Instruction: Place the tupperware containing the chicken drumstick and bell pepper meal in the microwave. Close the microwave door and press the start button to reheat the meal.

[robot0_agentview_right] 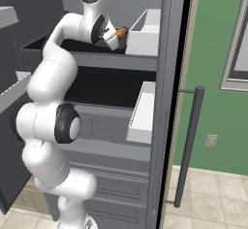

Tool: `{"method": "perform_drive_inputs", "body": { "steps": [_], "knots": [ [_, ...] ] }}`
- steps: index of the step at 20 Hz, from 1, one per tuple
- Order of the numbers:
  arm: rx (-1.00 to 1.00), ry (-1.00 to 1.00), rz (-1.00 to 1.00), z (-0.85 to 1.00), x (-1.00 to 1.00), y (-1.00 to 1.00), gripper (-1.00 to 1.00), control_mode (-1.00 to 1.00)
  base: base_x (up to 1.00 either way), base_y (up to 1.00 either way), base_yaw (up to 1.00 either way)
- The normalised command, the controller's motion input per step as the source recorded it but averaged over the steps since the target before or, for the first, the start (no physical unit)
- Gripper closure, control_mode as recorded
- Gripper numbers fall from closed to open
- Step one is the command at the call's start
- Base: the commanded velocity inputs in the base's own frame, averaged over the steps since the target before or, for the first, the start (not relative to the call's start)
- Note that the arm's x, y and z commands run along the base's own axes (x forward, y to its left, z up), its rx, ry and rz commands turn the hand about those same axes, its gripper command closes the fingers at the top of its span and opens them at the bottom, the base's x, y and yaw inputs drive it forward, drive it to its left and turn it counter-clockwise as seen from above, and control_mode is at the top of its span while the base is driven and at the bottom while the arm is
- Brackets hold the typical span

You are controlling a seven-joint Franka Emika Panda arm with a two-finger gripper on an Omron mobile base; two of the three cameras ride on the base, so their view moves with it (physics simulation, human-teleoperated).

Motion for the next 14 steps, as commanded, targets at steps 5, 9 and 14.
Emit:
{"method": "perform_drive_inputs", "body": {
  "steps": [5, 9, 14],
  "knots": [
    [0.00, 0.12, -0.07, 0.00, 0.47, 0.00, -1.00, -1.00, 0.00, 0.00, 0.00],
    [0.00, 0.11, -0.06, 0.00, 0.41, 0.00, -1.00, -1.00, 0.00, 0.00, 0.00],
    [0.00, 0.08, -0.06, -0.09, 0.32, -0.02, -1.00, -1.00, 0.00, 0.00, 0.00]
  ]
}}
